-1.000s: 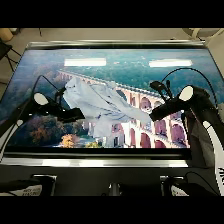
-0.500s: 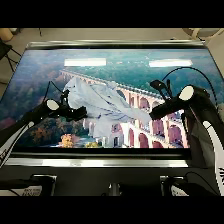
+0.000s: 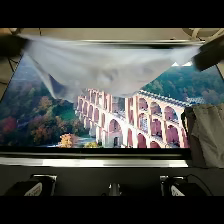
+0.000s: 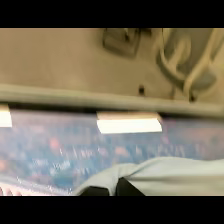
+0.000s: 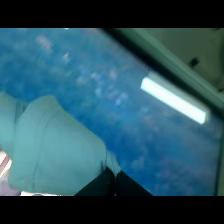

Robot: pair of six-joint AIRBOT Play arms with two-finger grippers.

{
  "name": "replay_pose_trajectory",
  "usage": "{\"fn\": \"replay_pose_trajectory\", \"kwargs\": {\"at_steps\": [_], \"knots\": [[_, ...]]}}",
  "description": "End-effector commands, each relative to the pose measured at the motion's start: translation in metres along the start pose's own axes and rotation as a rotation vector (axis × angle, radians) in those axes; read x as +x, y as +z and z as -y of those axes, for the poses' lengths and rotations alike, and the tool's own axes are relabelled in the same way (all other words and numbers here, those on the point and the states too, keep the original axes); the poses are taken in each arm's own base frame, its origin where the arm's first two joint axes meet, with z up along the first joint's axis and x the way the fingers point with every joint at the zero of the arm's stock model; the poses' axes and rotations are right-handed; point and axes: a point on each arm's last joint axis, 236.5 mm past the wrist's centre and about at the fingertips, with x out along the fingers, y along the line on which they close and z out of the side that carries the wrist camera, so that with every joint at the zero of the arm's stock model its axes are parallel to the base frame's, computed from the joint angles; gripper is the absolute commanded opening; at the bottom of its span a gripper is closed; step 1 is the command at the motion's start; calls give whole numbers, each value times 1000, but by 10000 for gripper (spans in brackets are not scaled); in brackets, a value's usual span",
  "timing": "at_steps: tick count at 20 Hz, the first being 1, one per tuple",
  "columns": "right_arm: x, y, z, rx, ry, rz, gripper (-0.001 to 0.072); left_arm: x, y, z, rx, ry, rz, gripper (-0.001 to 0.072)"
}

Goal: Fold the shirts.

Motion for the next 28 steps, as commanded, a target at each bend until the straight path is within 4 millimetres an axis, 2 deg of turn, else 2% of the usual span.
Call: {"fn": "replay_pose_trajectory", "kwargs": {"at_steps": [1,4,6,8,9,11,13,15,17,20,22,23,24,26,27,28], "knots": [[-121,58,50,37,-191,244,17,-122,92,46,64,18,294,28],[-173,59,61,30,-265,304,17,-153,79,71,99,-15,264,28],[-193,56,68,24,-306,314,17,-161,70,77,111,-20,235,28],[-194,46,66,22,-299,276,17,-158,58,75,111,-15,184,28],[-184,37,61,24,-273,228,17,-150,47,68,77,-6,137,28],[-143,5,43,18,-177,50,17,-122,7,49,-7,9,-10,28],[-93,-38,20,-15,-58,-183,17,-89,-47,20,-79,37,-167,28],[-29,-76,-3,-46,50,-376,18,-54,-102,-13,-162,76,-290,28],[49,-107,-25,-66,127,-487,18,-18,-155,-49,-246,126,-385,29],[165,-126,-67,19,210,-463,19,34,-226,-102,-314,196,-508,29],[227,-145,-109,171,289,-449,19,65,-281,-131,-352,222,-634,29],[249,-156,-133,231,349,-455,18,76,-309,-143,-374,230,-699,30],[262,-165,-152,280,396,-468,18,85,-330,-153,-387,237,-748,30],[278,-181,-179,391,453,-508,20,100,-359,-167,-408,247,-809,30],[282,-187,-186,408,468,-523,56,107,-367,-172,-416,250,-825,31],[285,-192,-189,409,472,-533,161,111,-371,-176,-420,251,-834,45]]}}
